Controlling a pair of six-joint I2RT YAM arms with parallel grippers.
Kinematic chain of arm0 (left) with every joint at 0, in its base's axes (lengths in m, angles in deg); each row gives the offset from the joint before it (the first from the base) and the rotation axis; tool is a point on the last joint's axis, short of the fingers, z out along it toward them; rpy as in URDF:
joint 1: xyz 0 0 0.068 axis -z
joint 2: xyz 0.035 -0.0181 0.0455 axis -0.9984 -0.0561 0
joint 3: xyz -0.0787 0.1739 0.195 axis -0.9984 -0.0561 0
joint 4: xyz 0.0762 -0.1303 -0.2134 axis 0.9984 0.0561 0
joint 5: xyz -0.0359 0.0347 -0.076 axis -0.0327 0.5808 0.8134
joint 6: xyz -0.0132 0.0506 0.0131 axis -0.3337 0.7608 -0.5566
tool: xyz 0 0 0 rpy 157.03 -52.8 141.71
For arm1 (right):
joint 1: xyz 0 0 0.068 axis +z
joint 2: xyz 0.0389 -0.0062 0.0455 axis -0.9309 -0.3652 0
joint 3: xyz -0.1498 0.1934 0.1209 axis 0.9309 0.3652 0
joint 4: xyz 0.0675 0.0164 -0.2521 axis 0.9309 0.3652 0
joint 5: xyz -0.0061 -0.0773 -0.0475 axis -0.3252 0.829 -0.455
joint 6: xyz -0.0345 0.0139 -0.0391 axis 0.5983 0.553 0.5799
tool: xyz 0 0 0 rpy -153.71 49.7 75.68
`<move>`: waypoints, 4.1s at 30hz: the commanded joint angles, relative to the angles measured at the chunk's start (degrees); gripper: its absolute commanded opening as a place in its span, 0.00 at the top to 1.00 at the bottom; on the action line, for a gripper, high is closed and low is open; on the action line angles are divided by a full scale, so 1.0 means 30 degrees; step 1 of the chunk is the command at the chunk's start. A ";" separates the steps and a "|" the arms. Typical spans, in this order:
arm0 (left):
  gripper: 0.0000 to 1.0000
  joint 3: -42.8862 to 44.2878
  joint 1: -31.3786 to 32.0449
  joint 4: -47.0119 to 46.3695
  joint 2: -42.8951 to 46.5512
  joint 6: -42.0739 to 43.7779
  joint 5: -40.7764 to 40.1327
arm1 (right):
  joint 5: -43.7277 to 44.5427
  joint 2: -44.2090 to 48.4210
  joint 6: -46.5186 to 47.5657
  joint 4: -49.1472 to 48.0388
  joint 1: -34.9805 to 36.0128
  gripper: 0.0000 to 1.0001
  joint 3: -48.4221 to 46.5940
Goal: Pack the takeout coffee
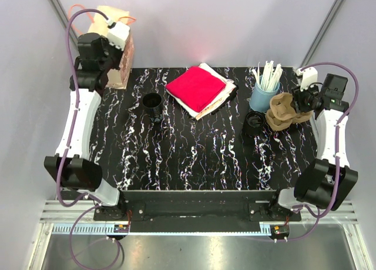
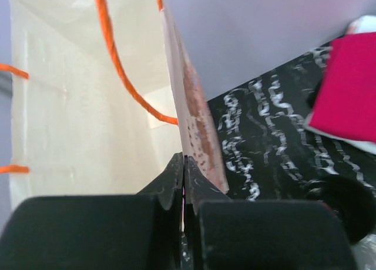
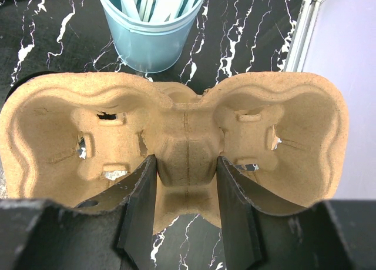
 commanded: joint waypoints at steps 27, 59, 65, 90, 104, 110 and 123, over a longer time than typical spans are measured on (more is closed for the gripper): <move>1.00 0.3268 1.1864 0.5974 0.0792 -0.4635 -0.1875 | 0.0387 0.1019 -0.0786 -0.1188 -0.0027 0.61 0.0033; 1.00 -0.3822 1.5205 0.5271 0.3133 -0.8240 -0.5391 | 0.0650 0.1486 -0.1107 -0.1335 -0.0027 0.60 0.0267; 1.00 -0.4352 1.5294 0.5270 0.4422 -0.8064 -0.5538 | 0.0709 0.1869 -0.1400 -0.1363 -0.0027 0.60 0.0619; 0.94 -0.5409 1.7051 0.4831 0.4075 -0.9938 -0.5187 | 0.0914 0.3684 -0.2222 -0.1042 -0.0027 0.60 0.1820; 1.00 -0.3678 1.8838 0.5388 0.3048 -1.0496 -0.5011 | 0.0944 0.4066 -0.2309 -0.0866 -0.0027 0.60 0.1820; 1.00 -0.3268 1.9043 0.5359 0.2843 -1.0437 -0.5391 | 0.0973 0.4212 -0.2280 -0.0807 -0.0027 0.60 0.1761; 0.99 -0.0986 1.9190 0.5505 0.2256 -0.9912 -0.3814 | 0.0739 0.4300 -0.2367 -0.0690 -0.0027 0.60 0.1586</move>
